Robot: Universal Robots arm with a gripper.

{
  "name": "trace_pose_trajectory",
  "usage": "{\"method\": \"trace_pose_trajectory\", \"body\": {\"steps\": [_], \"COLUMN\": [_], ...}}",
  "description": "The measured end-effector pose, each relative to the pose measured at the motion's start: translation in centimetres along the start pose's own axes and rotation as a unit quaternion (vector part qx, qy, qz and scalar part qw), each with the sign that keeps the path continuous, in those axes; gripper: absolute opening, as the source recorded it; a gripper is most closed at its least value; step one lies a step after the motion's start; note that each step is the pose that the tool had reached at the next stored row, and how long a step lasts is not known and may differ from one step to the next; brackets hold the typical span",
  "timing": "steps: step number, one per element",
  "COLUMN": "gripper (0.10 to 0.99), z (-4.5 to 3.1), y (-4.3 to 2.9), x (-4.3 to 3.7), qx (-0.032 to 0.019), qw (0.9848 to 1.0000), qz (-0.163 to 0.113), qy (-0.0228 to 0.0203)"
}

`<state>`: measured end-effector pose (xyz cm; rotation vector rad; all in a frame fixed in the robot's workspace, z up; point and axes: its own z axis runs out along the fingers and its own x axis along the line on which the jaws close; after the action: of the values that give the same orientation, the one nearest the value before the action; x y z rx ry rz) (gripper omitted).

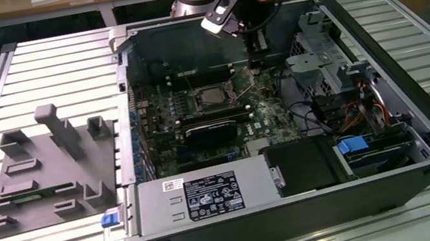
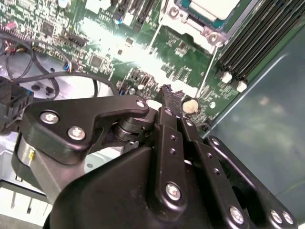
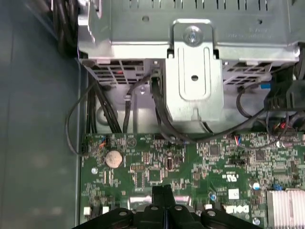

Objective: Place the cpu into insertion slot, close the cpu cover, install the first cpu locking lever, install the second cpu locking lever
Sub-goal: 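Close the cpu cover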

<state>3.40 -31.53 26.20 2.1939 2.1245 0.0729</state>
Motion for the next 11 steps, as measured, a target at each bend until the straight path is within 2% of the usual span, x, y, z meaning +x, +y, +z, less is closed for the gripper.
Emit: {"method": "trace_pose_trajectory", "body": {"steps": [2,3,11], "gripper": [0.102,0.102,0.102], "z": [0.03,0.11,0.87], "y": [0.31,0.71,1.26], "x": [0.01,0.03,0.07], "qx": [0.0,0.0002,0.0034], "qw": [1.0,1.0,1.0], "qz": [0.0,0.0,0.0], "qy": [0.0,0.0,-0.0002]}}
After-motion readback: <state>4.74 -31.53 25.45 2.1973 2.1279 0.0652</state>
